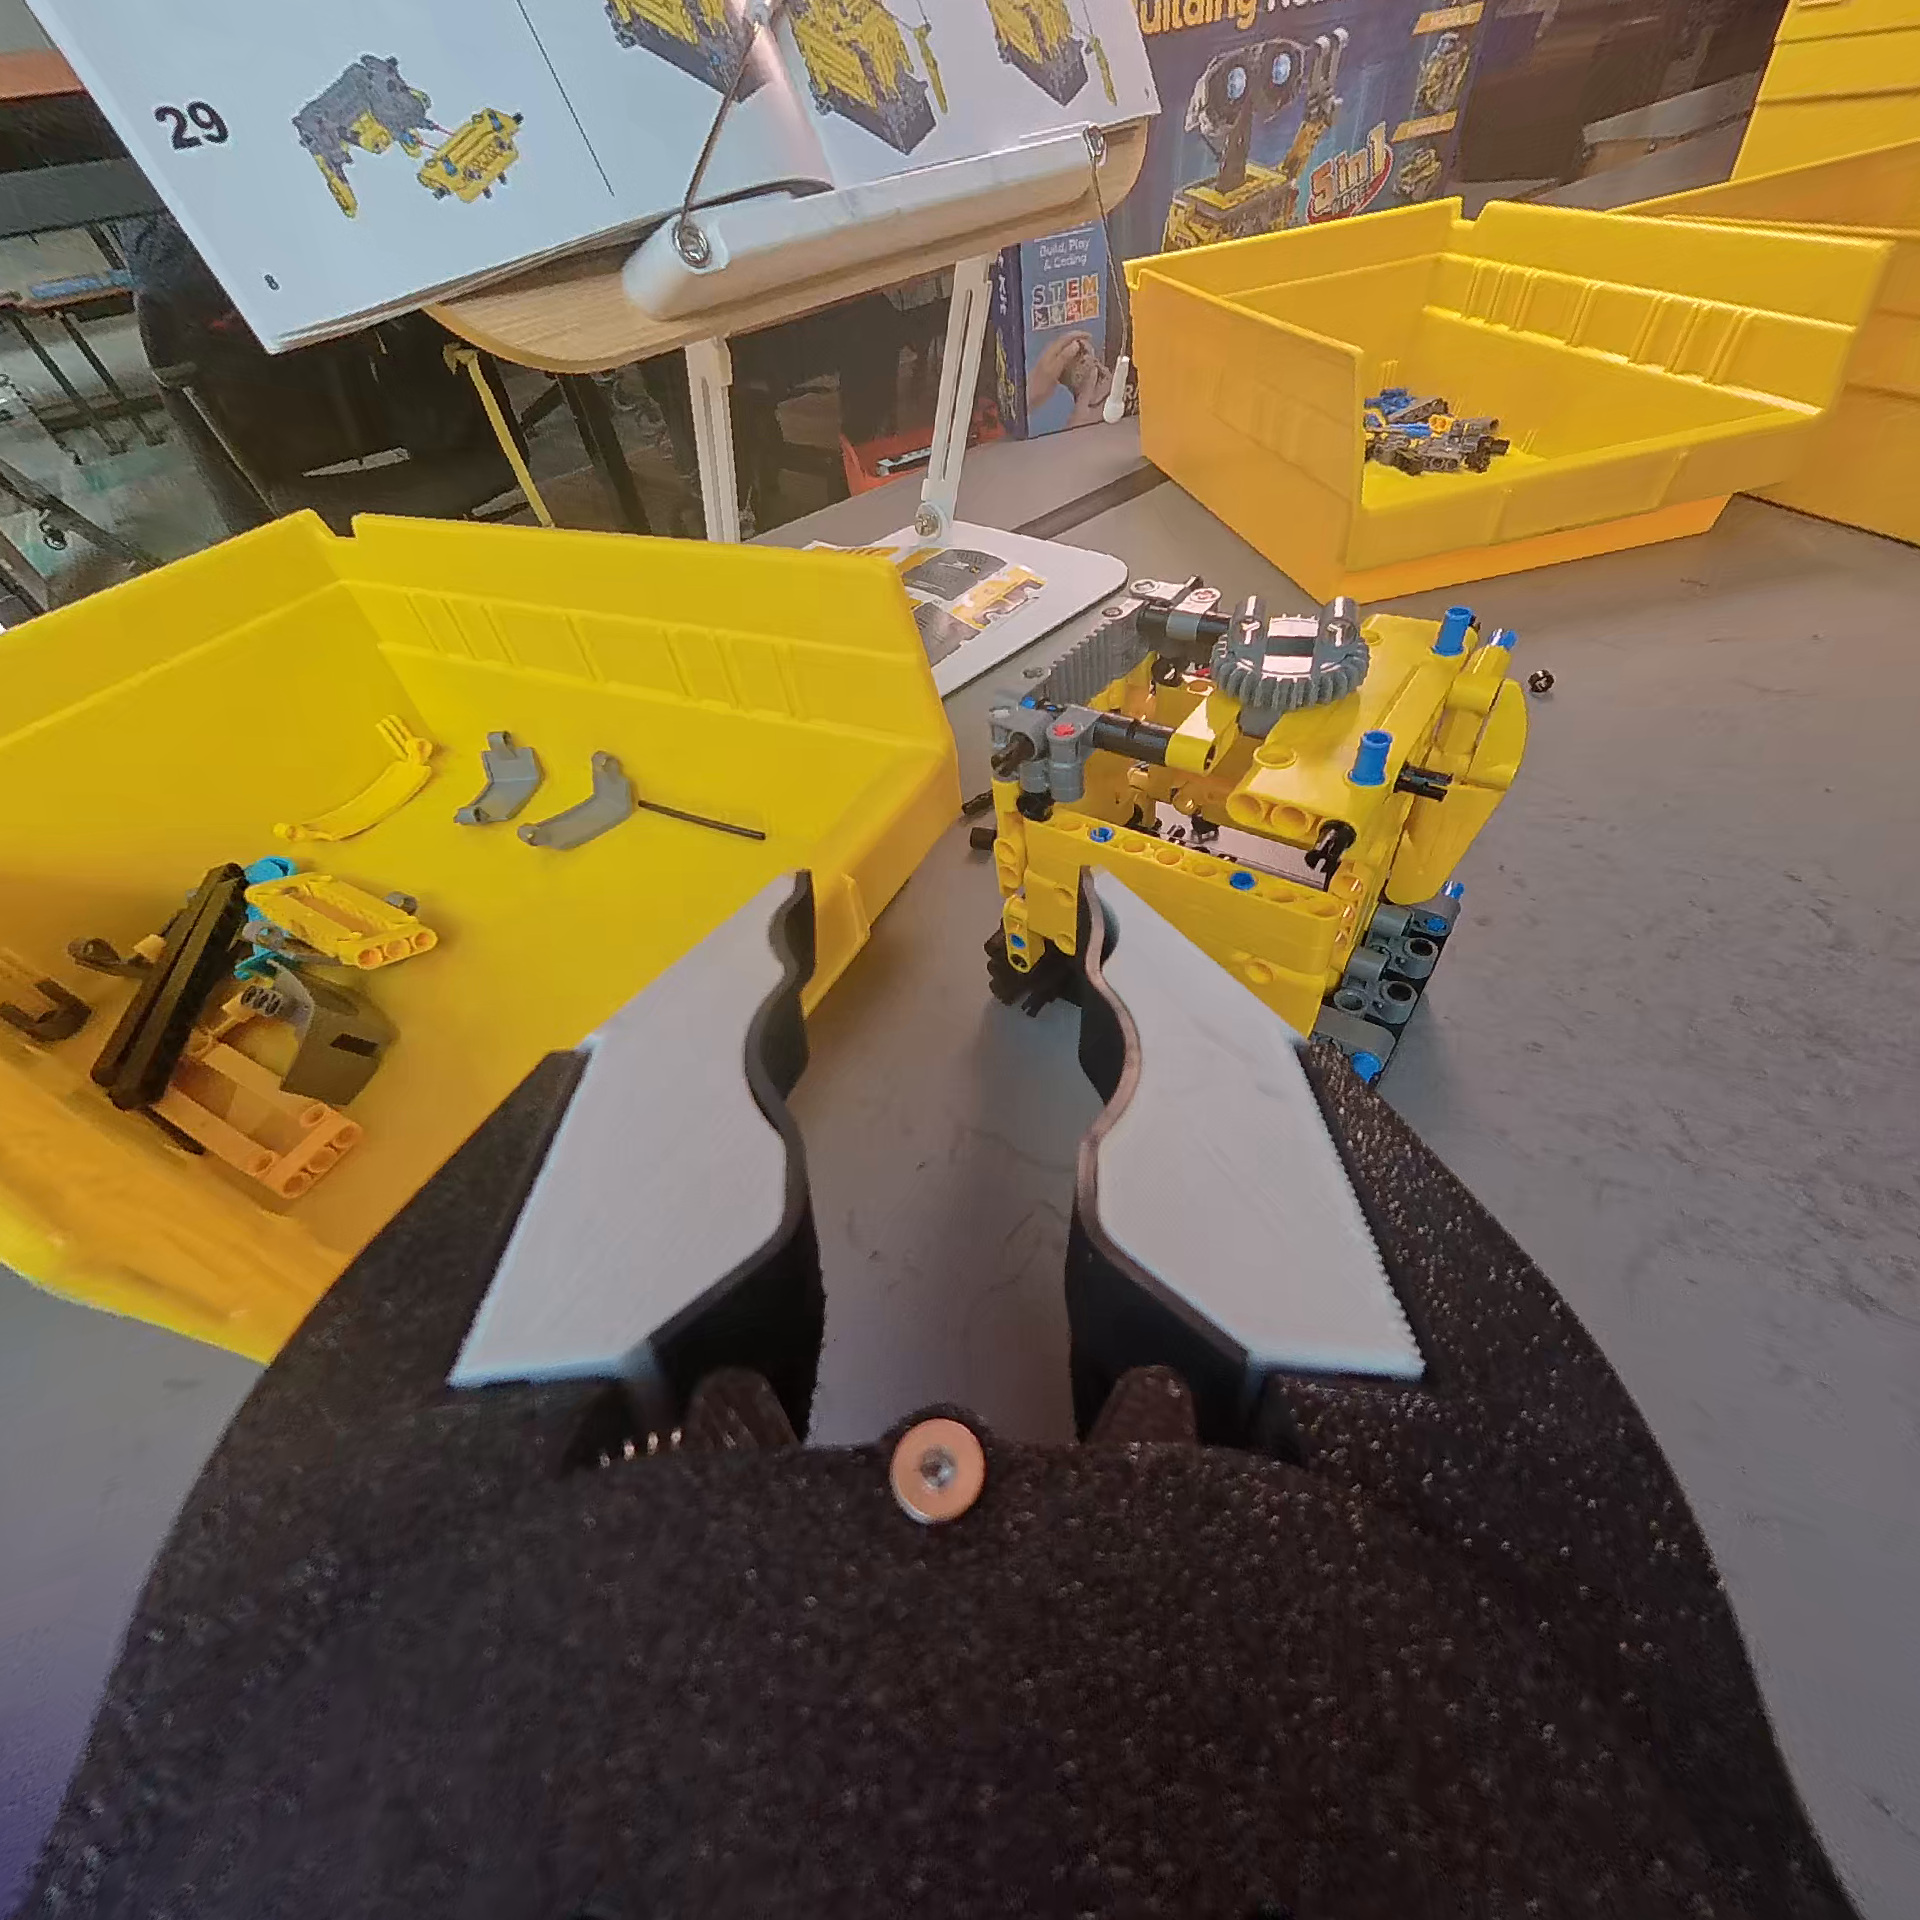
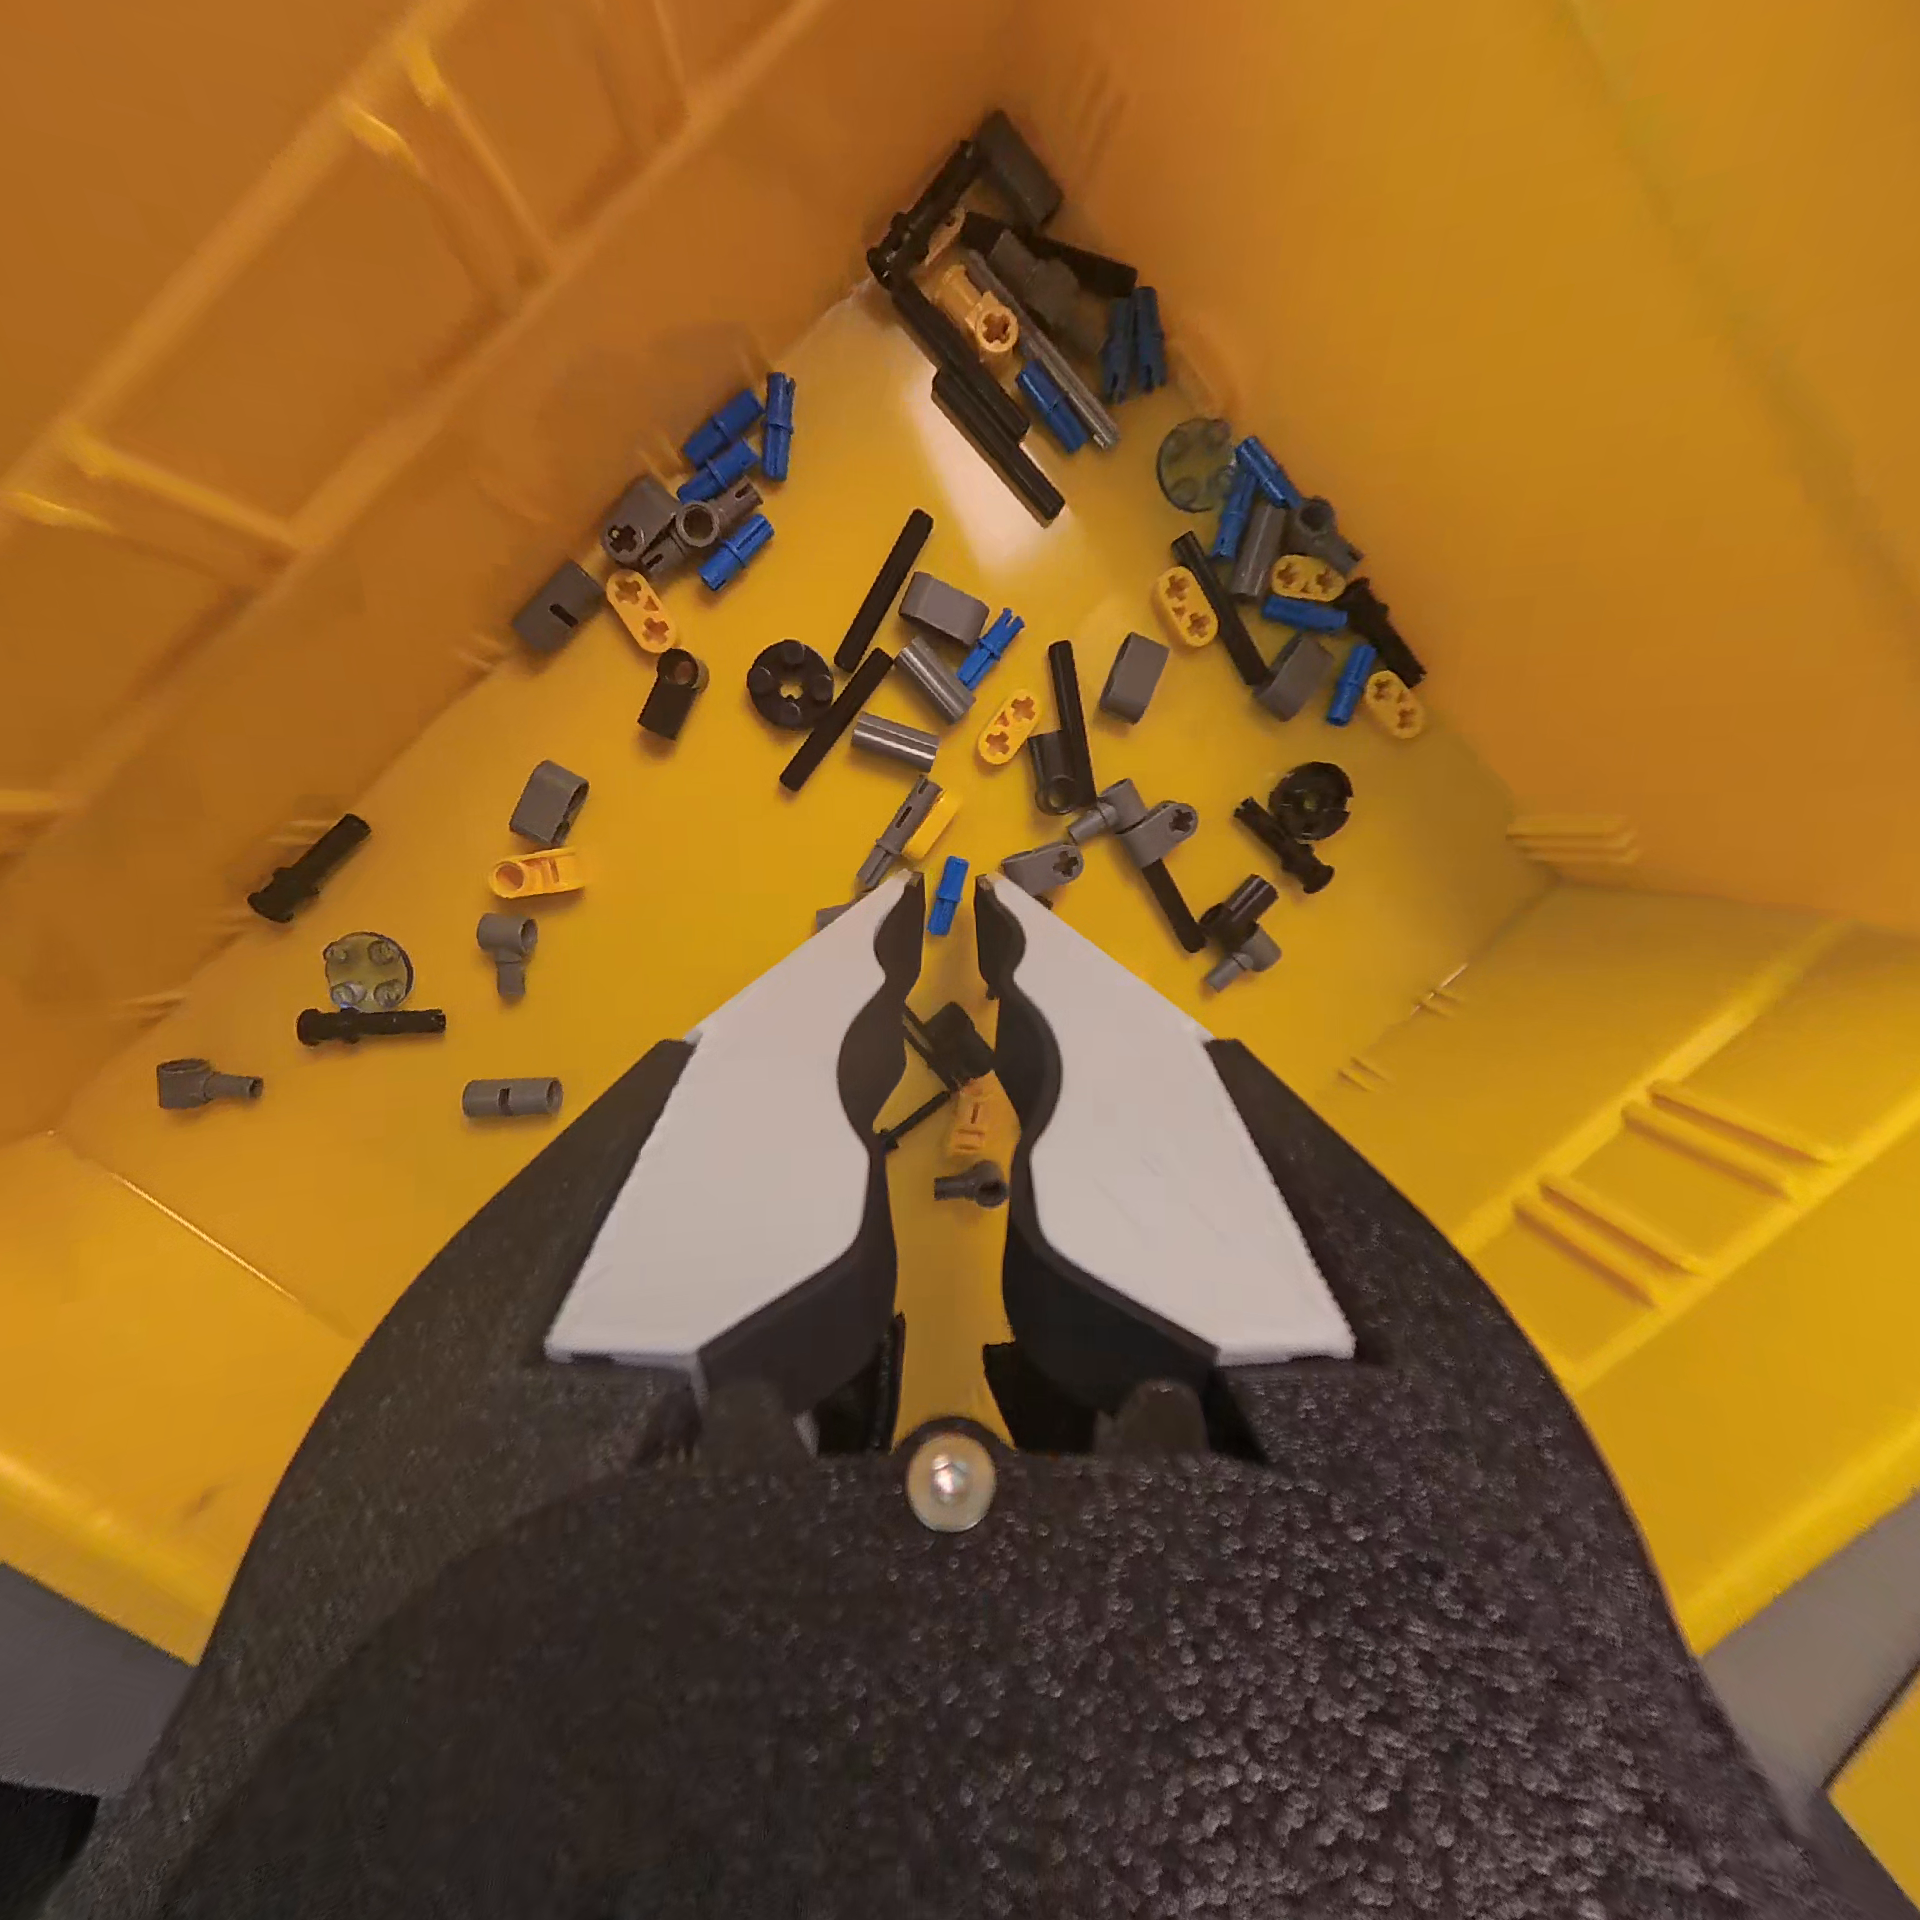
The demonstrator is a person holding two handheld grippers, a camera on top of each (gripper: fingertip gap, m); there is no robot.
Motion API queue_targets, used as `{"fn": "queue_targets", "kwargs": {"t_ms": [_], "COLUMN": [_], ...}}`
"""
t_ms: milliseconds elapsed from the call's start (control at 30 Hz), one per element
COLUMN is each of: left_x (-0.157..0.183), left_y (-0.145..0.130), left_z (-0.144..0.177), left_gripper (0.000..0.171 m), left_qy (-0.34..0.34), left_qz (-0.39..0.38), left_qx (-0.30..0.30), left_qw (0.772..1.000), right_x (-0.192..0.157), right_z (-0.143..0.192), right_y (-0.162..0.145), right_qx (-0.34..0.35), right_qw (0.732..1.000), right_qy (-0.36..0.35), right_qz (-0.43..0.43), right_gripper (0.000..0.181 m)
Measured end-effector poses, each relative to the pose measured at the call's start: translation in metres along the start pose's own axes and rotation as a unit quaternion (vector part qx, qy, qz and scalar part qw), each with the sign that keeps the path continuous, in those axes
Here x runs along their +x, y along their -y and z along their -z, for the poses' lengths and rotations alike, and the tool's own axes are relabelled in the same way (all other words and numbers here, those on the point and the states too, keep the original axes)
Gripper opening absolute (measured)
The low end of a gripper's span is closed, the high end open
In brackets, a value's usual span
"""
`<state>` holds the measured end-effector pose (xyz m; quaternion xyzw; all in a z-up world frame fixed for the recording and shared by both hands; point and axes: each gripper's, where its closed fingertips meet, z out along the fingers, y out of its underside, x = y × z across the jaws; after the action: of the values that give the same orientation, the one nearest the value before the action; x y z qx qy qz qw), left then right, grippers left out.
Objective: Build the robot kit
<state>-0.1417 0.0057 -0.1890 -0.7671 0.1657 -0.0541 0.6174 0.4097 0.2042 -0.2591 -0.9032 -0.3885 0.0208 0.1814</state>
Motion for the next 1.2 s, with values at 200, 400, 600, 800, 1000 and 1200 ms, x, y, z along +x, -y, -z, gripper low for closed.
{"fn": "queue_targets", "kwargs": {"t_ms": [200,400,600,800,1000,1200], "left_x": [-0.001,-0.001,-0.002,0.002,0.008,0.012], "left_y": [-0.001,-0.001,0.0,0.005,0.004,0.0], "left_z": [0.001,0.001,0.001,0.006,0.006,0.005], "left_gripper": [0.049,0.049,0.048,0.049,0.051,0.051], "left_qy": [-0.001,-0.005,-0.006,-0.012,-0.022,-0.032], "left_qz": [0.002,0.002,0.005,0.0,-0.005,-0.012], "left_qx": [-0.001,-0.001,0.001,0.01,0.003,-0.004], "left_qw": [1.0,1.0,1.0,1.0,1.0,0.999], "right_x": [-0.004,-0.01,-0.217,-0.372,-0.406,-0.361], "right_z": [-0.006,0.016,0.132,0.035,-0.001,0.058], "right_y": [-0.005,0.014,0.099,0.084,0.086,0.098], "right_qx": [-0.016,0.038,0.255,0.171,0.149,0.229], "right_qw": [1.0,0.999,0.929,0.899,0.896,0.905], "right_qy": [0.011,0.01,0.166,0.226,0.214,0.183], "right_qz": [-0.002,0.008,0.211,0.333,0.358,0.308], "right_gripper": [0.004,0.004,0.004,0.005,0.005,0.021]}}
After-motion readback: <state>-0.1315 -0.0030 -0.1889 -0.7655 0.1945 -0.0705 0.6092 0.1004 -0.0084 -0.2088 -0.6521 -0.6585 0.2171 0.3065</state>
